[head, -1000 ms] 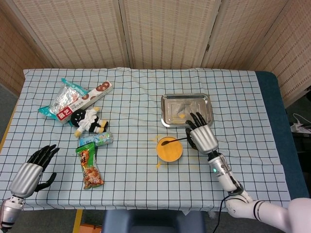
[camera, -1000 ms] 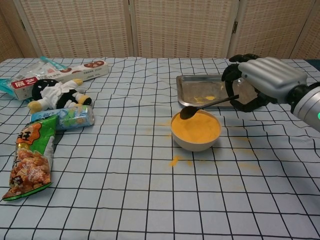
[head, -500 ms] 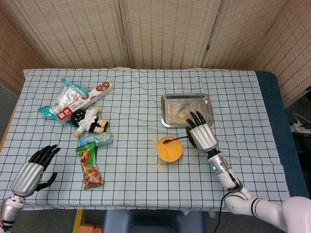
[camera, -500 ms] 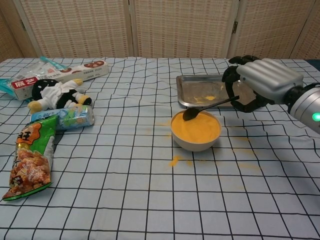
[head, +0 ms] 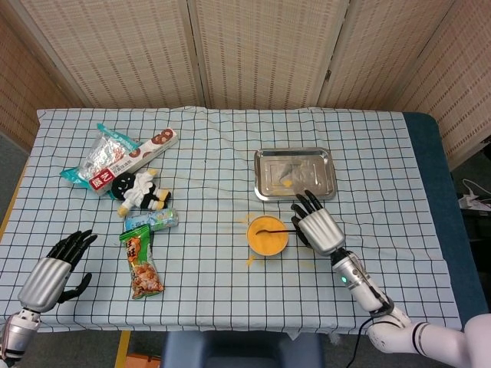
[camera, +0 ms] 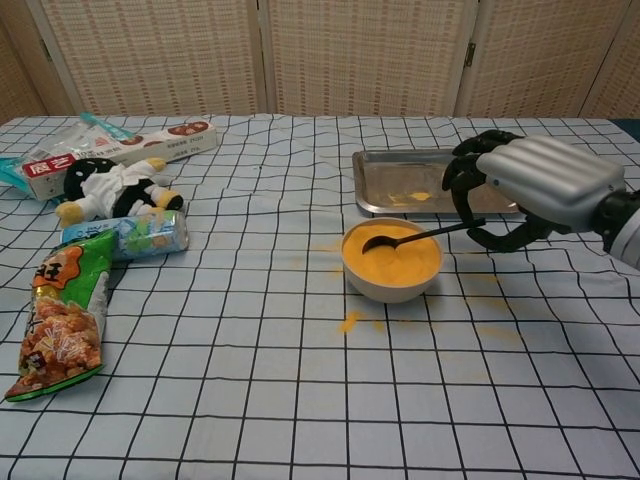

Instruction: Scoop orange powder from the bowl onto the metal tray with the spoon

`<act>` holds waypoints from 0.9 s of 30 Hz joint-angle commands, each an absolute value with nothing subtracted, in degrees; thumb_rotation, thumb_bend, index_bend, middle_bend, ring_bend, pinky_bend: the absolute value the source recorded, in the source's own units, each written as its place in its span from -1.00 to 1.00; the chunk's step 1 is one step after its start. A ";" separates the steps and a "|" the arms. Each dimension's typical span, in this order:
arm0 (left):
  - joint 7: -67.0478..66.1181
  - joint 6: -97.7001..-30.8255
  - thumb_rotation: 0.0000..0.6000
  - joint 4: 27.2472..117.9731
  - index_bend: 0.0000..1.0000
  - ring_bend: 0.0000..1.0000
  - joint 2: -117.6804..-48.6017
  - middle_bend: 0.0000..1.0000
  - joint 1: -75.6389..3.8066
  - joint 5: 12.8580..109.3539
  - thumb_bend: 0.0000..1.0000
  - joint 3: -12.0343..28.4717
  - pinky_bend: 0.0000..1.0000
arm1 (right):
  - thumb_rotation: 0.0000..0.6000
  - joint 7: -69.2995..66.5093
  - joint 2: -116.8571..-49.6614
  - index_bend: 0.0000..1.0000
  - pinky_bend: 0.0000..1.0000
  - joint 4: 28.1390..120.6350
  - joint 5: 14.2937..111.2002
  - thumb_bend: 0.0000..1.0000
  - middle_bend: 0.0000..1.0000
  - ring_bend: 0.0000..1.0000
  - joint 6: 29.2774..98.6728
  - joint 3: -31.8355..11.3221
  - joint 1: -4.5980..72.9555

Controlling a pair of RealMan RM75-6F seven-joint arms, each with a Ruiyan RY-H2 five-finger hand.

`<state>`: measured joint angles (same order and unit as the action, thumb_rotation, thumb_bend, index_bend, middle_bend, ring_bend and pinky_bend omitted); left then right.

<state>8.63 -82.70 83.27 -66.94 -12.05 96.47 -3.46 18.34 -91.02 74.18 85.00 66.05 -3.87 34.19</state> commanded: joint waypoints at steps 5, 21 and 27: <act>8.53 -83.13 1.00 83.44 -1.00 -1.00 -66.85 -1.00 -11.93 96.92 -0.11 -3.60 -0.70 | 1.00 18.34 -90.64 1.00 -0.85 75.71 85.25 -0.27 -0.45 -0.85 69.27 -4.96 32.78; 8.65 -82.81 1.00 83.14 -1.00 -1.00 -66.89 -1.00 -11.93 96.27 -0.11 -3.39 -0.70 | 1.00 11.84 -101.30 1.00 -0.81 62.01 84.33 -0.27 -0.45 -0.85 74.53 -9.66 32.79; 8.44 -82.48 1.00 83.08 -1.00 -1.00 -67.05 -1.00 -12.03 96.14 -0.11 -3.38 -0.70 | 1.00 8.77 -105.34 1.00 -0.79 52.75 78.74 -0.27 -0.45 -0.85 71.47 -16.53 36.65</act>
